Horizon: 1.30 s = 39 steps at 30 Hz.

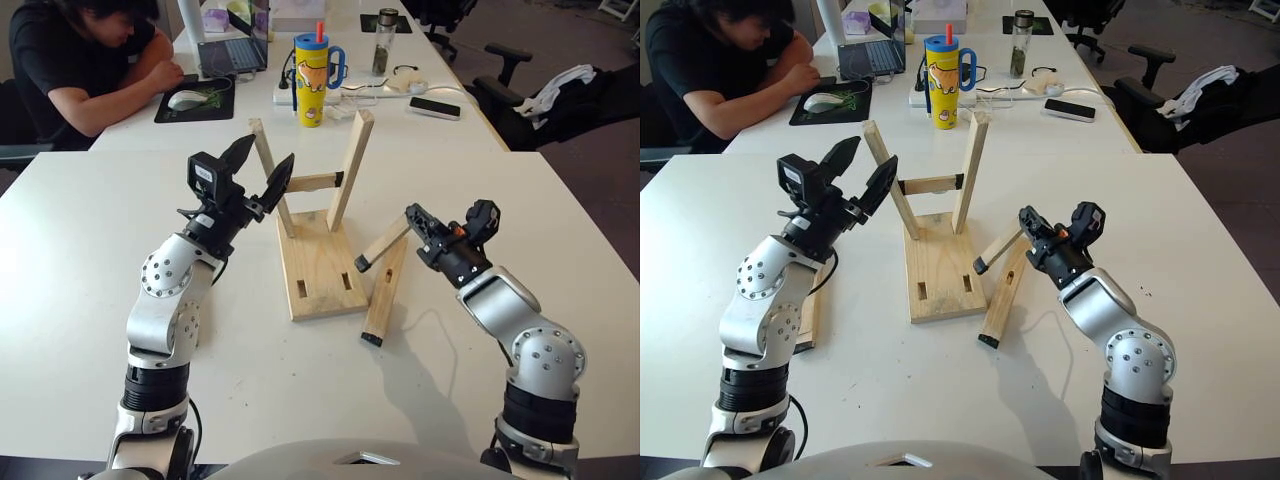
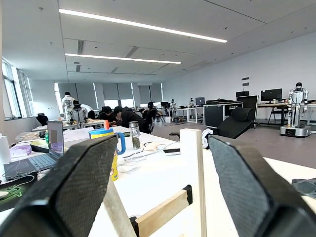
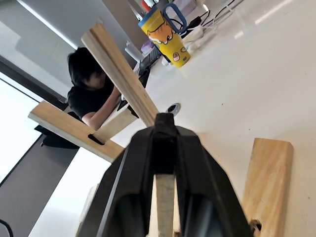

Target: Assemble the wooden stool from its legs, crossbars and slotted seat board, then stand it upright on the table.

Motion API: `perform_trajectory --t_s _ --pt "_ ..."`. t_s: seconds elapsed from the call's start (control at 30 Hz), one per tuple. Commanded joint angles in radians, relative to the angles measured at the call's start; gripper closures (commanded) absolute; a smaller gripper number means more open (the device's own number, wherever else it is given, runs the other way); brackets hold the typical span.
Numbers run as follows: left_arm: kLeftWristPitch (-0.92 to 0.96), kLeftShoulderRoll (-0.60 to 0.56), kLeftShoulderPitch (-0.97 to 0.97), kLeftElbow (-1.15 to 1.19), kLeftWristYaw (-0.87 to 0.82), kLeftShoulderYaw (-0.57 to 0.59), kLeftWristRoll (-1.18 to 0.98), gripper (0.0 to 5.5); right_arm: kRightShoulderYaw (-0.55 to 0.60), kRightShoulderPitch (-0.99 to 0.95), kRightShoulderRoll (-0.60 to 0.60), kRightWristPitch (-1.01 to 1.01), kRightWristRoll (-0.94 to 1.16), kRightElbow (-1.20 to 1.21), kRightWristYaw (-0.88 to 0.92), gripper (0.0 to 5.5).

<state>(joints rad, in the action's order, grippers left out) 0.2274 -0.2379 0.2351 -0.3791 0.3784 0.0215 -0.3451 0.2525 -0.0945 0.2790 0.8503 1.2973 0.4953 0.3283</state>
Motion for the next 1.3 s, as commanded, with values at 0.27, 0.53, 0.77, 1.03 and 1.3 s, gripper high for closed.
perform_trajectory --t_s 0.27,0.53,0.77,1.03,1.3 --pt "0.001 0.006 -0.059 -0.033 -0.026 -0.014 0.02 2.1 -0.088 0.036 0.28 0.204 0.241 -0.011 -0.124 5.08" --pt "0.004 0.004 -0.031 -0.012 -0.02 -0.026 0.024 2.1 -0.208 0.045 0.194 0.134 0.013 -0.021 -0.129 5.08" --pt "0.004 0.006 -0.045 -0.021 -0.024 -0.036 0.03 2.1 -0.178 0.0 0.328 0.177 -0.115 0.001 -0.204 5.08" --pt "-0.007 0.015 -0.043 -0.01 -0.029 -0.044 0.042 2.1 -0.126 -0.02 0.277 0.0 -0.29 -0.008 -0.303 5.08" --pt "-0.025 0.01 -0.012 0.027 -0.001 -0.046 0.04 2.1 -0.118 0.111 0.158 -0.302 -0.529 0.038 -0.401 5.08"
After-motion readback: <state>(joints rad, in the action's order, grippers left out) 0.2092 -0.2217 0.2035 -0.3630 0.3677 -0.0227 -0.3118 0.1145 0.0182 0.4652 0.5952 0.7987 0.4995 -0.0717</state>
